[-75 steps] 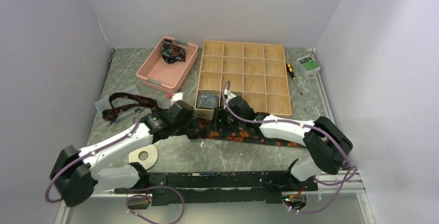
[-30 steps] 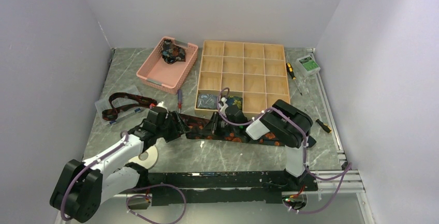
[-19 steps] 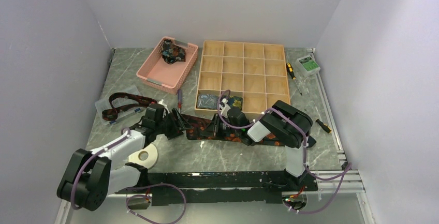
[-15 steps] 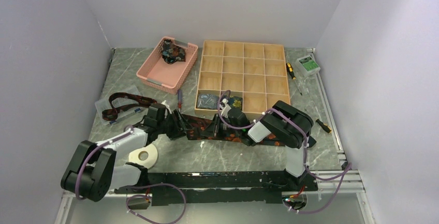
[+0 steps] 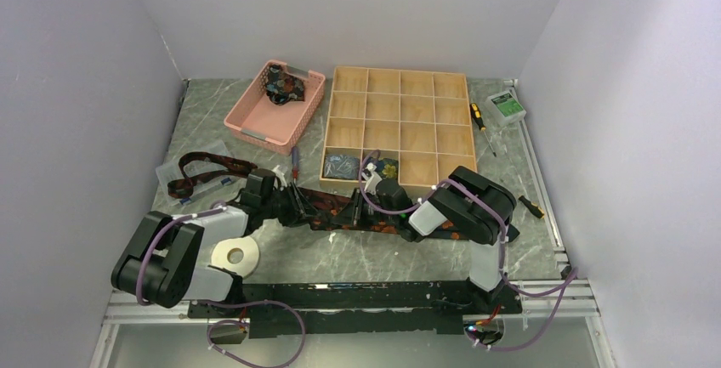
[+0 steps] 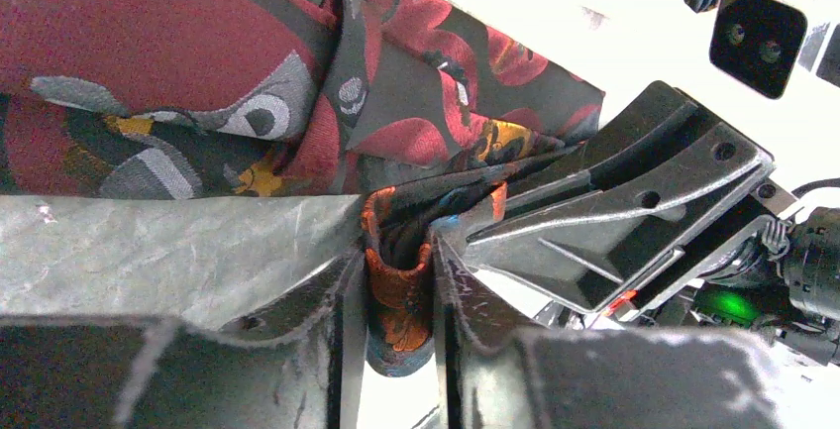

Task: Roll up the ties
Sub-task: Roll the tie at the center of the board.

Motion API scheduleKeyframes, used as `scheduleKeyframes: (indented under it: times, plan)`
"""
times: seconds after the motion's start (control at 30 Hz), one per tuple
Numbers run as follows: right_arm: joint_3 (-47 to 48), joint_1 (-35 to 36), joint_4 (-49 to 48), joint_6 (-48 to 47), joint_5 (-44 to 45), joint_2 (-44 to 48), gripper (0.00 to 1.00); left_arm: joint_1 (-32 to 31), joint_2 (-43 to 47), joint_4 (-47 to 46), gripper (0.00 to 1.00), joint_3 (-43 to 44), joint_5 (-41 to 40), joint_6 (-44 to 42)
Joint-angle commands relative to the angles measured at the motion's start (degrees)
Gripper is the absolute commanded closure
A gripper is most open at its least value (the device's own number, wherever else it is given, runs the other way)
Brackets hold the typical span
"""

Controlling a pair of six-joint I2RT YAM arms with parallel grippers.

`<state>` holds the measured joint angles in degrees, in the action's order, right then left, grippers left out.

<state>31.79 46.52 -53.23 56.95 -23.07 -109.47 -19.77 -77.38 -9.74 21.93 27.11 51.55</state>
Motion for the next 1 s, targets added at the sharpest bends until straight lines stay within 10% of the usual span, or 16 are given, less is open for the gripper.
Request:
scheduleKeyframes:
  times: [0.0,0.17,0.4,0.97]
  plan:
    - [-1.22,-0.14,1.83,-2.46,1.63,1.27,0.90,0.08,0.54,-2.93,0.72,-0.89,3.38,-0.75]
    - [-1.29,-0.22,3.20,-2.62,2.28,2.71,0.85,0.01,2.87,-1.05,0.89,-0.86,2.85,-1.14]
    - [-0.51,-0.29,19.34,-8.68,9.07,15.86,0.48,-1.55,7.73,15.79,0.97,5.41,-5.38,-5.13]
    - [-2.47,-0.20,37.39,-16.45,17.50,31.58,0.54,-20.07,-6.54,52.20,0.97,32.89,-38.57,-7.50]
